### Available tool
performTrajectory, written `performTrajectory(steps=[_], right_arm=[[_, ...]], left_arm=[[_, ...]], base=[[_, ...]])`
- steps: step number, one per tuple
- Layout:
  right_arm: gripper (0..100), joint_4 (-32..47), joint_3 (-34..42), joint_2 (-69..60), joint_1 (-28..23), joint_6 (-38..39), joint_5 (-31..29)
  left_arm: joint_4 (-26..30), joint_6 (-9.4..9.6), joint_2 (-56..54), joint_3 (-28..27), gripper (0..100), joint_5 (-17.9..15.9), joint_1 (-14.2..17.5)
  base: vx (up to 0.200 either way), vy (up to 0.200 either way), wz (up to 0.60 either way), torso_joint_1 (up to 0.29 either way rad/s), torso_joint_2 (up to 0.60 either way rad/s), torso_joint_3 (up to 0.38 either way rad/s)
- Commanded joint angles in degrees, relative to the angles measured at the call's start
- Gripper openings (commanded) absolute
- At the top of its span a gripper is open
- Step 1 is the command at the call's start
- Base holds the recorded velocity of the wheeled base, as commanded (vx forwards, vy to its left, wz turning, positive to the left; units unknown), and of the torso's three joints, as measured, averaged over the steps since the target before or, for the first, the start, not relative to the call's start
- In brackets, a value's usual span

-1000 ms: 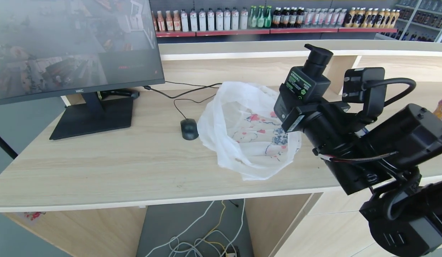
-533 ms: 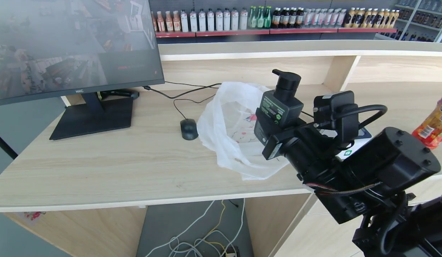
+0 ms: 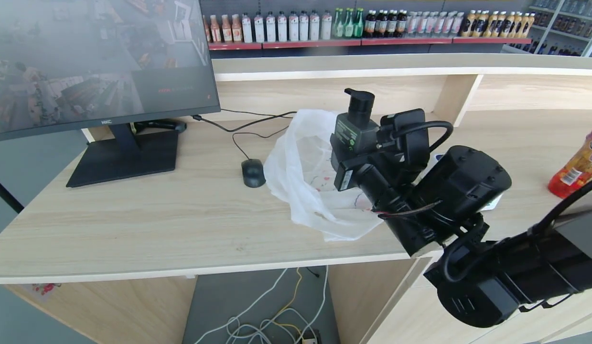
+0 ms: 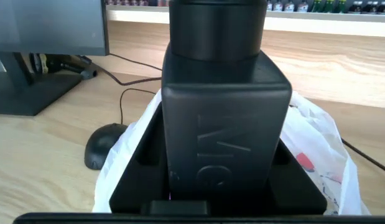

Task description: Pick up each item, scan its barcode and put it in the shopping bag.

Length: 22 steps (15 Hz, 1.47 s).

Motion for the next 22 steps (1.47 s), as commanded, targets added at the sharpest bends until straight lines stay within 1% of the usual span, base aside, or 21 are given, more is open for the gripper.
performTrajectory(steps=[1,4,6,11,17,22], right_arm=[[0,2.1,-5.4,4.6,-1.9,0.0,1.0],[0,3.2,-11.2,9.4,-4.3,0.0,4.2],[0,3.3,-15.9,13.5,-5.7,0.0,4.8],[0,3.2,-18.8,18.0,-6.0,0.3,5.4],[0,3.2,-24.5,23.0,-5.9,0.4,5.4],[0,3.2,-24.7,23.9,-5.9,0.4,5.4]], left_arm=[[0.0,-0.01,0.0,0.0,100,0.0,0.0],[0.0,-0.01,0.0,0.0,100,0.0,0.0],[0.0,-0.01,0.0,0.0,100,0.0,0.0],[0.0,-0.01,0.0,0.0,100,0.0,0.0],[0.0,-0.01,0.0,0.0,100,0.0,0.0],[0.0,-0.01,0.0,0.0,100,0.0,0.0]], base=[[0.000,0.000,0.00,0.000,0.00,0.000],[0.000,0.000,0.00,0.000,0.00,0.000],[0.000,0.000,0.00,0.000,0.00,0.000],[0.000,0.000,0.00,0.000,0.00,0.000],[0.000,0.000,0.00,0.000,0.00,0.000],[0.000,0.000,0.00,0.000,0.00,0.000]])
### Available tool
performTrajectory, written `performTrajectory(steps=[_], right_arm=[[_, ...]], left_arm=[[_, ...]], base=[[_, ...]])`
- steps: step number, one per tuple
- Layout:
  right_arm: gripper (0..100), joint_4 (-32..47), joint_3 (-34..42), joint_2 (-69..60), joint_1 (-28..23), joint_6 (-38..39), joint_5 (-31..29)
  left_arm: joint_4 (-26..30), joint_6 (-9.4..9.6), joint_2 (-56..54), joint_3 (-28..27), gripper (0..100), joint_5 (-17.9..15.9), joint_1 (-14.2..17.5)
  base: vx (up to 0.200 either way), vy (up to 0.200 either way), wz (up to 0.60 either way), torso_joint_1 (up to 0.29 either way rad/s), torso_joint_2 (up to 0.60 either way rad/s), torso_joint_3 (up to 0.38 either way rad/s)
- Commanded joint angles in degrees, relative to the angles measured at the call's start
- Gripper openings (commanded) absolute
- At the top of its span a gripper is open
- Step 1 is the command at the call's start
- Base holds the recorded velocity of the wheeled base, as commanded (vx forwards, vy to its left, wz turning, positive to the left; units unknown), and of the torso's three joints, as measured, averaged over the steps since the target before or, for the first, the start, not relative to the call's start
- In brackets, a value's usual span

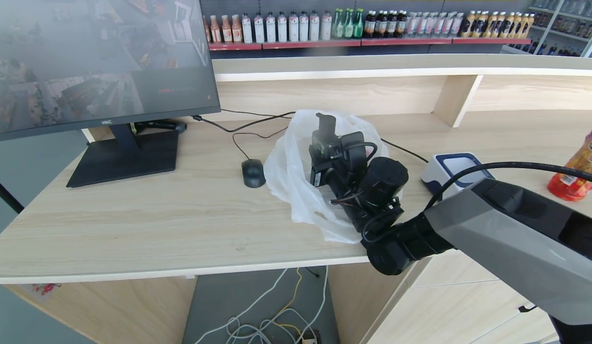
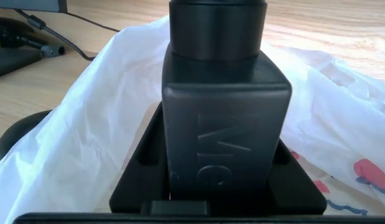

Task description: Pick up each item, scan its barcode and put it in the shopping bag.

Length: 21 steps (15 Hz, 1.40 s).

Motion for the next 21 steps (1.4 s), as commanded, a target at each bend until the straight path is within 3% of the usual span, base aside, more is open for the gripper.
performTrajectory(steps=[1,5,10,21], right_arm=[[0,0.0,0.0,1.1,0.0,0.0,0.0],[0,0.8,-0.5,0.7,0.1,0.0,0.1],[0,10.3,-4.9,-2.4,0.4,-0.1,0.1],[0,10.7,-4.6,-0.5,0.3,-0.1,-0.1]], left_arm=[[0.0,-0.01,0.0,0.0,100,0.0,0.0],[0.0,-0.01,0.0,0.0,100,0.0,0.0],[0.0,-0.01,0.0,0.0,100,0.0,0.0],[0.0,-0.01,0.0,0.0,100,0.0,0.0]], base=[[0.000,0.000,0.00,0.000,0.00,0.000],[0.000,0.000,0.00,0.000,0.00,0.000],[0.000,0.000,0.00,0.000,0.00,0.000],[0.000,0.000,0.00,0.000,0.00,0.000]])
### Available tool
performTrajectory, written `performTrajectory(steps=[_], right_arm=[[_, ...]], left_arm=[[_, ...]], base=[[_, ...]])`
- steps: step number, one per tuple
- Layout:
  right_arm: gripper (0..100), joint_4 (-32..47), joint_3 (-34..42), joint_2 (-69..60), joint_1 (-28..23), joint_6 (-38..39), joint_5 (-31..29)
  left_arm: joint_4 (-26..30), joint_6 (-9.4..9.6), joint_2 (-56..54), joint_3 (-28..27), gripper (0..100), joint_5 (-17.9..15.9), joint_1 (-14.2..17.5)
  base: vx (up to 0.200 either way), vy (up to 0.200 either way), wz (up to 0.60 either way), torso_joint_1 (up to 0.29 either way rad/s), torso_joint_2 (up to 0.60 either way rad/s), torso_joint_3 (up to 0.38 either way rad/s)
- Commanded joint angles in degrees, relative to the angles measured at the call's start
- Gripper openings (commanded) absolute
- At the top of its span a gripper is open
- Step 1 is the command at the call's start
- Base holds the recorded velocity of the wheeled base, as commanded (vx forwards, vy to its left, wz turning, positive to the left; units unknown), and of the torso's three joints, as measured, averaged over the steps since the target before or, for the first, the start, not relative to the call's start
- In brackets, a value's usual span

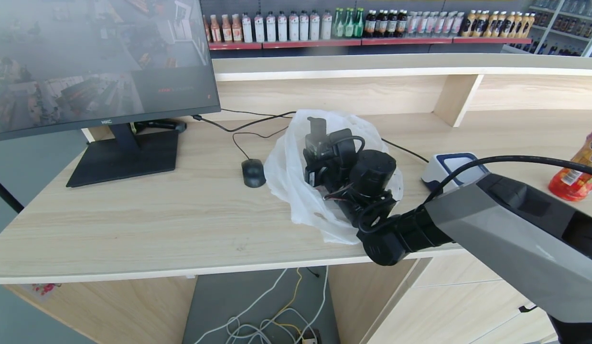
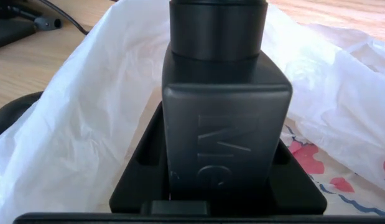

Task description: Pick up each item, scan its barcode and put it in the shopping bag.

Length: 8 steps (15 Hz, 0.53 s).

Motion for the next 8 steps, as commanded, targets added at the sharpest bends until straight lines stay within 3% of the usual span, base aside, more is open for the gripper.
performTrajectory(steps=[1,8], right_arm=[[0,0.1,-0.1,0.5,0.0,0.0,0.0],[0,0.0,-0.1,0.9,0.0,0.0,0.1]], left_arm=[[0.0,-0.01,0.0,0.0,100,-0.1,0.0],[0.0,-0.01,0.0,0.0,100,-0.1,0.0]], base=[[0.000,0.000,0.00,0.000,0.00,0.000],[0.000,0.000,0.00,0.000,0.00,0.000]])
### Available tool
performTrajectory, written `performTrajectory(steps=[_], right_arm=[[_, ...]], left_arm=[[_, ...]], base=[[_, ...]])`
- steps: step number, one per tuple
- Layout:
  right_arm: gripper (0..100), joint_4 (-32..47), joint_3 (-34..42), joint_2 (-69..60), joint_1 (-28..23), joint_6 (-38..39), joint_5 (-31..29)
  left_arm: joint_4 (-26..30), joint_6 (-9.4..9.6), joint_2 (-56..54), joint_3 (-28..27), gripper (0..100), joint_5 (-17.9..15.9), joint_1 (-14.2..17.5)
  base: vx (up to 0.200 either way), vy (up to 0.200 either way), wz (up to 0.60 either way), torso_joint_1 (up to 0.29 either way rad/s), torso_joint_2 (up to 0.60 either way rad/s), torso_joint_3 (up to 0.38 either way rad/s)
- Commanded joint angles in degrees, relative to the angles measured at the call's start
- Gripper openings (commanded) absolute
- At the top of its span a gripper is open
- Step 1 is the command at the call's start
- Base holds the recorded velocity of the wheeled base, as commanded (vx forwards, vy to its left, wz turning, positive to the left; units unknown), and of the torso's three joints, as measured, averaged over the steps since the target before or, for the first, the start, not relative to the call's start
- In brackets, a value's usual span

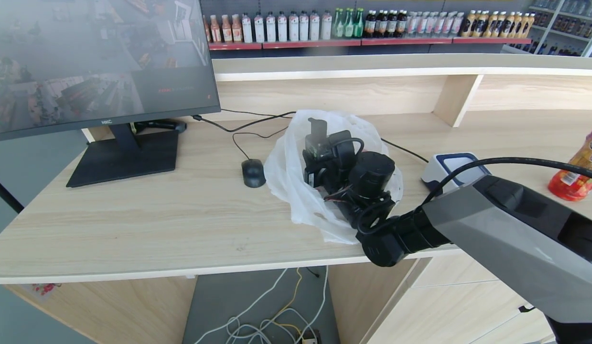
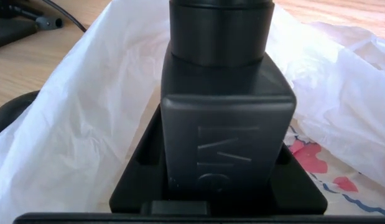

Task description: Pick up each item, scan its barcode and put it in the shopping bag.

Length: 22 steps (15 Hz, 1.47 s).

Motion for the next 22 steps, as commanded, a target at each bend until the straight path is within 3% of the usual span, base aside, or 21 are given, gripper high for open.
performTrajectory(steps=[1,2,12,22], right_arm=[[0,0.1,-0.1,0.2,0.0,0.0,0.0],[100,-0.1,-0.1,0.4,0.0,0.0,0.0],[100,-1.4,-0.5,-0.3,0.1,0.0,0.0],[100,-1.7,0.1,-8.8,1.8,-2.5,0.0]], left_arm=[[0.0,0.02,0.0,0.0,100,0.0,0.0],[0.0,0.02,0.0,0.0,100,0.0,0.0],[0.0,0.02,0.0,0.0,100,0.0,0.0],[0.0,0.02,0.0,0.0,100,0.0,0.0]], base=[[0.000,0.000,0.00,0.000,0.00,0.000],[0.000,0.000,0.00,0.000,0.00,0.000],[0.000,0.000,0.00,0.000,0.00,0.000],[0.000,0.000,0.00,0.000,0.00,0.000]])
